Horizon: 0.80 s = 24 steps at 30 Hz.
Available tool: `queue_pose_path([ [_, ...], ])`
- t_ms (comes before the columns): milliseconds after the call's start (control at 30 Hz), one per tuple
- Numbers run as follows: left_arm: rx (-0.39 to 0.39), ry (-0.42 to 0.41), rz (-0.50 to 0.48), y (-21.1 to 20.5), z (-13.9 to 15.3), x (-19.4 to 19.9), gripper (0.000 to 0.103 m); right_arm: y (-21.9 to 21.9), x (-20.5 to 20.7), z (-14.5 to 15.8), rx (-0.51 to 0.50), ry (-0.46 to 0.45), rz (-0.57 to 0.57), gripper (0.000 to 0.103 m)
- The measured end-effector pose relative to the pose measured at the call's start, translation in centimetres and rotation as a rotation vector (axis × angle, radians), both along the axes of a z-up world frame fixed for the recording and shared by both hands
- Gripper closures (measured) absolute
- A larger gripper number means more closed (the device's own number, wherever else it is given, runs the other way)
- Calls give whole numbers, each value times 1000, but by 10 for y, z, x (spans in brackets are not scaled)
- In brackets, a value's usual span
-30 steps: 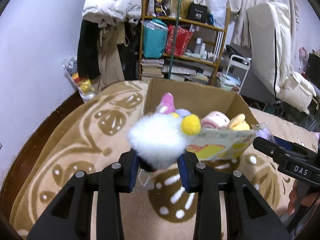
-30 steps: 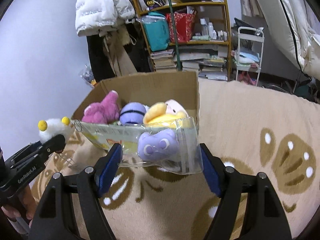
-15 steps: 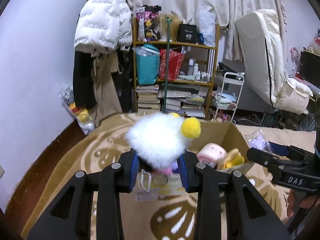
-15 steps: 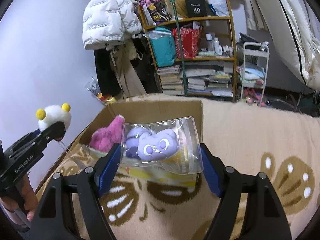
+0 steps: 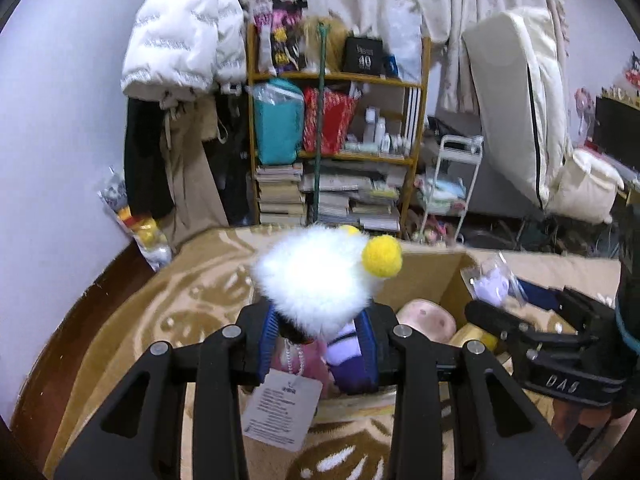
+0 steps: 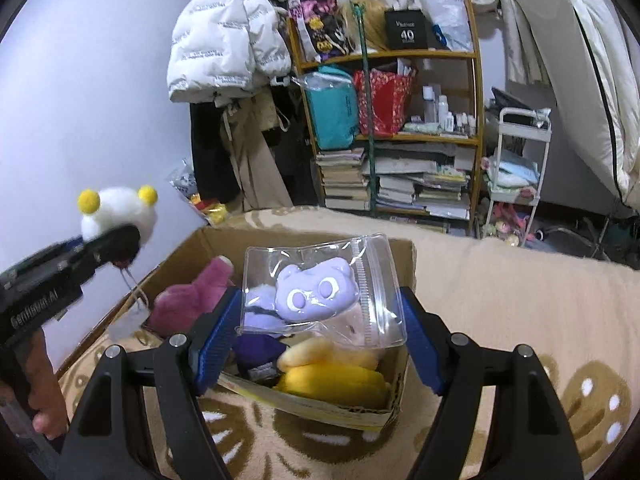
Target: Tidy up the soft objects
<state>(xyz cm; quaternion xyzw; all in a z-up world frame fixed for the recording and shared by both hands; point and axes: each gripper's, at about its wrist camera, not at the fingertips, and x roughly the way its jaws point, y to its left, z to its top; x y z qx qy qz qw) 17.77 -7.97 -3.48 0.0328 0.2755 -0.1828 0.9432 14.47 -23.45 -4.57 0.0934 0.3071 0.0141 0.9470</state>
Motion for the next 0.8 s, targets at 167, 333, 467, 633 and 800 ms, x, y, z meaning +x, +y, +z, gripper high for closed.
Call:
queue_pose_path([
  [167, 9, 60, -31, -10, -20, 9, 68, 0, 3, -5, 4, -17, 21, 22],
  [333, -18, 81, -18, -9, -29, 12, 40, 2, 4, -12, -3, -7, 29, 22],
  [467, -5, 83, -13, -6, -31, 8, 37, -3, 2, -12, 11, 4, 17, 22],
  [633, -23, 88, 20, 9, -25, -2, 23, -5, -8, -3, 16, -8, 19, 16],
  [800, 5, 87, 37, 17, -16, -10, 12, -3, -18, 7, 9, -10, 22, 10],
])
